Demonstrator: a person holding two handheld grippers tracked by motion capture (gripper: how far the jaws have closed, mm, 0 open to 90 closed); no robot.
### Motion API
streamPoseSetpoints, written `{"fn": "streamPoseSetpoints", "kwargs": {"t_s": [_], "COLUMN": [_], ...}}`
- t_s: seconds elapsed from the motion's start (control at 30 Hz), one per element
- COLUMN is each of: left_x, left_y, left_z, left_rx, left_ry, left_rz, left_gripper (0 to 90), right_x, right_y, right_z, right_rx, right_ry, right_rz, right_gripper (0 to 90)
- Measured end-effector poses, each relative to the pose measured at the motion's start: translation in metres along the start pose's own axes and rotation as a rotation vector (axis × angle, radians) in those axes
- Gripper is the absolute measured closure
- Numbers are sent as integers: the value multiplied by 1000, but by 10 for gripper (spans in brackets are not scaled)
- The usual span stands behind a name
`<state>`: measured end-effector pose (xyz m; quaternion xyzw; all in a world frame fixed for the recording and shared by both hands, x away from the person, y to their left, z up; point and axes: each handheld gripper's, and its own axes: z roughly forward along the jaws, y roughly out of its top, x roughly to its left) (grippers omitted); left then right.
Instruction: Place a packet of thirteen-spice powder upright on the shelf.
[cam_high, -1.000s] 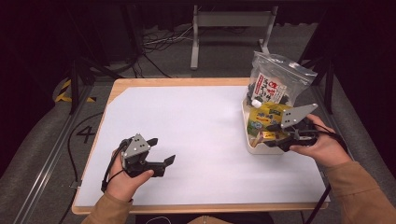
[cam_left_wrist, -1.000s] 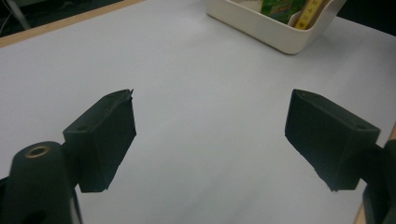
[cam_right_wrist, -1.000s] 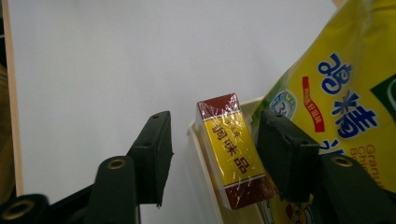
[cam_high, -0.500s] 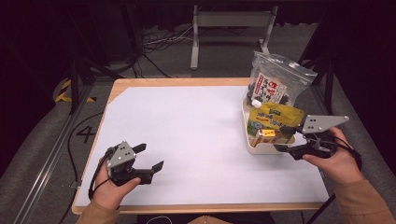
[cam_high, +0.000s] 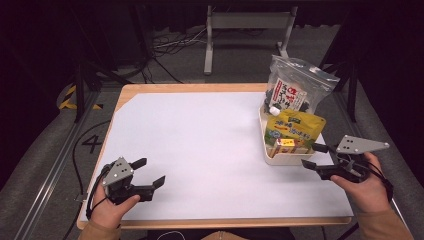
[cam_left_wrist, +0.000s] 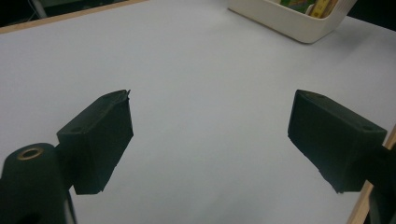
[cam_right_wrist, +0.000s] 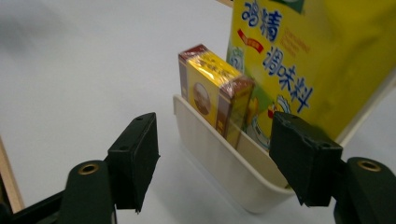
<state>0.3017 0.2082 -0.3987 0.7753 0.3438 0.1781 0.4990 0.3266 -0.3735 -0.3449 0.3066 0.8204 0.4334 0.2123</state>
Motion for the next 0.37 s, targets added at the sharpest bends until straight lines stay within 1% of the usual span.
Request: {"fn": "streamPoseSetpoints", "kwargs": {"t_s": [0.03,0.07,0.13,0.17,0.27,0.33,0.37], "left_x": [0,0,0,0,0,1,1], "left_y": [-1,-1,-2,-2,-3,-4,-4], "left_z": [0,0,0,1,2,2,1], "left_rx": [-4,-4,-3,2,5,3,6], "left_ry": [4,4,6,5,4,5,7], "left_rz": [-2,0,7,3,11,0,2], "left_gripper": [147,147,146,145,144,143,143], "right_x": [0,-1,0,0,0,0,1], "right_y": [-5,-11,-19,-25,-32,-33,-32], "right_z": [1,2,3,5,7,6,6], "right_rx": [-6,-7,-4,-10,7,-2,-7], "right_ry": [-9,-12,-17,-21,-26,-28,-28], "right_rz": [9,28,47,60,73,80,79], "right_gripper": [321,321,322,323,323,323,323]}}
